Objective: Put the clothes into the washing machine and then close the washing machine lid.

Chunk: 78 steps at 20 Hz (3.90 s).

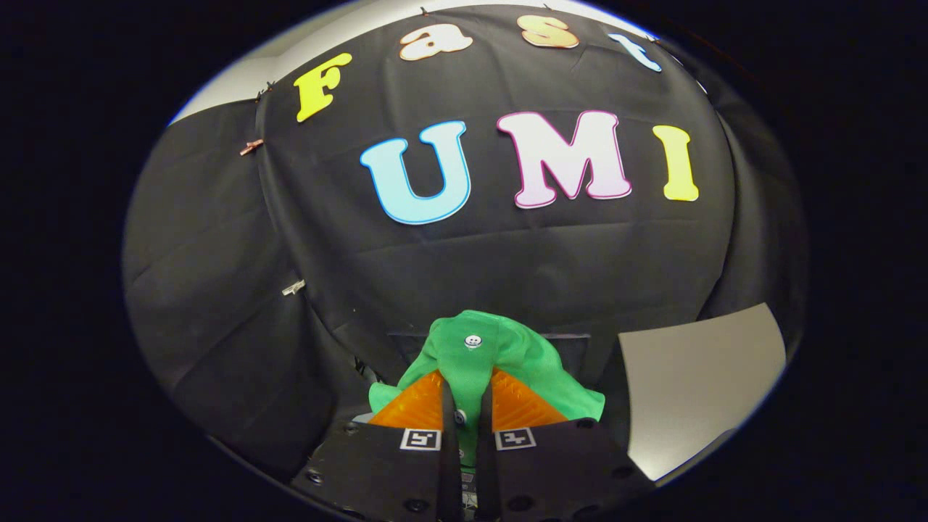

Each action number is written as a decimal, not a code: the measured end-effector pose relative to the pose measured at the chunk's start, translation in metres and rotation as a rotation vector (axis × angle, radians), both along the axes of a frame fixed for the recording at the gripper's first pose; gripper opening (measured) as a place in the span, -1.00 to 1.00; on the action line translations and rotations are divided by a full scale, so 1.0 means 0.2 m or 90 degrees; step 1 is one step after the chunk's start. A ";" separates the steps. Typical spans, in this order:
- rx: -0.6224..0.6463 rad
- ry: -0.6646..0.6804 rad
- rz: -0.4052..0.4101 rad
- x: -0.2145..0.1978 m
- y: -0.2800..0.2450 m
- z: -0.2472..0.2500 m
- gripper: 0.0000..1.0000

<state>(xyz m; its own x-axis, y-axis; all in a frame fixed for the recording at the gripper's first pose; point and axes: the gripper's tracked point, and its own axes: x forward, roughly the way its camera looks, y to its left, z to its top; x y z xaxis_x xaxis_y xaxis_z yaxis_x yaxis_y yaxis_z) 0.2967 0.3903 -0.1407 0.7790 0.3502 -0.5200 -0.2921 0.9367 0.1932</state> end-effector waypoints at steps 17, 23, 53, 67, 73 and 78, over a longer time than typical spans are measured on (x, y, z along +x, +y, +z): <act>-0.069 0.096 -0.074 0.09 0.01 -1.18 -0.75; -0.125 0.121 -0.089 0.12 -0.03 -1.56 -0.75; -0.055 -0.143 -0.085 0.04 -0.07 -0.39 0.99; -0.025 -0.099 -0.100 0.67 0.07 -0.33 0.99; -0.042 -0.054 -0.093 0.84 0.12 -0.58 0.99; -0.091 -0.041 -0.076 0.87 0.11 -0.67 1.00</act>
